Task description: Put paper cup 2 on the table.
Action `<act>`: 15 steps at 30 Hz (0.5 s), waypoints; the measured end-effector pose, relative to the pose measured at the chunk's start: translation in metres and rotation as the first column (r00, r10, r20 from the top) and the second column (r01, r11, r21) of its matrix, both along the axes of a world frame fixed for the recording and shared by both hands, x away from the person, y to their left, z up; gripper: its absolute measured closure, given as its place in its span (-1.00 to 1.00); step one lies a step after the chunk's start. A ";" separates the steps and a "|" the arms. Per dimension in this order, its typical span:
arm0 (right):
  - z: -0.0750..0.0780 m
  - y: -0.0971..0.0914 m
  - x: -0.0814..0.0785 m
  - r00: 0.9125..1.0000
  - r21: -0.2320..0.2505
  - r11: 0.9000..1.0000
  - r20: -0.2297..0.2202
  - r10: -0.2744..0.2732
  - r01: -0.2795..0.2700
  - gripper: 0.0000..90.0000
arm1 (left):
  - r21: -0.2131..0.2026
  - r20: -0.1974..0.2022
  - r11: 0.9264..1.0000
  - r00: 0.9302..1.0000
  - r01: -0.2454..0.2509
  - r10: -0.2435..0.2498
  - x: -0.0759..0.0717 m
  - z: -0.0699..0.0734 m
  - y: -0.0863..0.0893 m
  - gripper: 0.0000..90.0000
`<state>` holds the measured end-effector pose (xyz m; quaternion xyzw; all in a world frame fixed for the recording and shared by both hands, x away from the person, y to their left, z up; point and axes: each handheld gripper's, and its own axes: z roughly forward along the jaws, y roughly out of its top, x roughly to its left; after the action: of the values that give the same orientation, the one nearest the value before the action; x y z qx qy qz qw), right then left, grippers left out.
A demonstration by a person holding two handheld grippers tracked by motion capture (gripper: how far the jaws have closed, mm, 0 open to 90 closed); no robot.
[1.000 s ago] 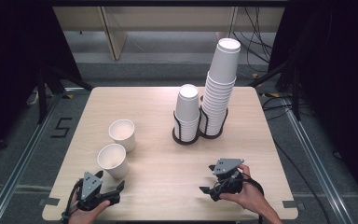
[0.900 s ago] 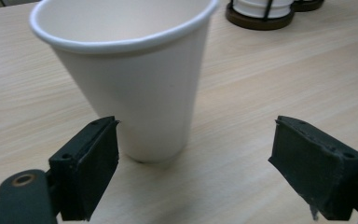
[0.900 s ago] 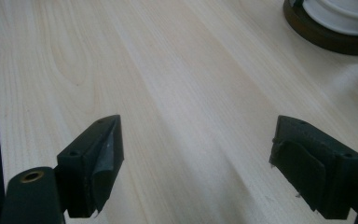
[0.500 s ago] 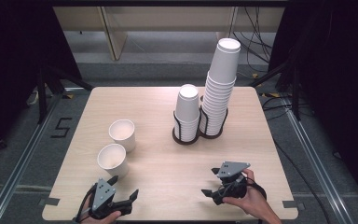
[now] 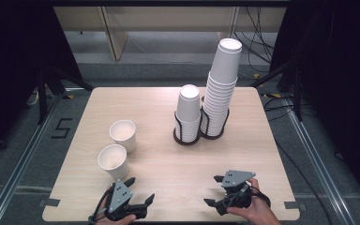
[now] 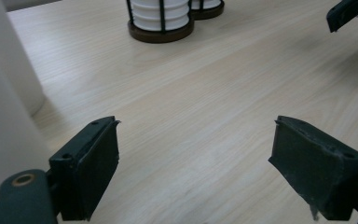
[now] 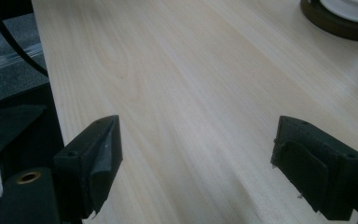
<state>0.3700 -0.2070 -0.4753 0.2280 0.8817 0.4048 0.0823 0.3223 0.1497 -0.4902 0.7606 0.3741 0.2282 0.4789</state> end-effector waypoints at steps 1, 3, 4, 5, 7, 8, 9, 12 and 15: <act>0.000 0.000 -0.001 1.000 0.002 1.000 0.002 -0.001 0.001 -0.63 | 0.004 0.000 1.000 1.000 0.011 -0.011 0.000 0.000 -0.003 -0.68; -0.001 -0.001 -0.003 1.000 -0.001 1.000 0.001 0.005 -0.005 -0.64 | 0.012 0.000 0.999 0.999 0.039 -0.039 0.001 -0.001 -0.008 -0.68; -0.001 -0.001 -0.005 1.000 0.000 1.000 -0.009 -0.002 0.002 -0.64 | 0.015 0.005 0.999 0.999 0.048 -0.048 0.001 -0.002 -0.011 -0.68; -0.002 -0.002 -0.005 1.000 -0.005 1.000 0.005 0.012 -0.012 -0.64 | 0.027 0.000 0.998 0.998 0.058 -0.058 0.000 -0.002 -0.013 -0.68; -0.003 -0.003 -0.007 1.000 -0.004 1.000 0.007 0.014 -0.014 -0.64 | 0.018 -0.003 0.997 0.997 0.074 -0.074 0.000 -0.003 -0.019 -0.68; -0.003 -0.003 -0.009 1.000 -0.003 1.000 -0.005 0.007 -0.007 -0.64 | 0.019 -0.002 0.996 0.996 0.089 -0.089 -0.001 -0.004 -0.021 -0.68; -0.004 -0.004 -0.010 1.000 -0.004 1.000 -0.001 0.010 -0.010 -0.64 | 0.024 -0.005 0.994 0.995 0.102 -0.102 -0.002 -0.005 -0.022 -0.68; -0.004 -0.006 -0.013 1.000 -0.007 1.000 -0.003 0.008 -0.008 -0.64 | 0.033 -0.005 0.992 0.992 0.123 -0.123 -0.006 -0.006 -0.026 -0.68; -0.006 -0.007 -0.016 1.000 -0.011 1.000 -0.019 0.007 -0.007 -0.65 | 0.032 -0.006 0.990 0.991 0.135 -0.135 -0.008 -0.007 -0.028 -0.68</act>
<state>0.3536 -0.2135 -0.4812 0.2282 0.8854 0.3981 0.0737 0.3142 0.1216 -0.4968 0.7922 0.3189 0.1999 0.4805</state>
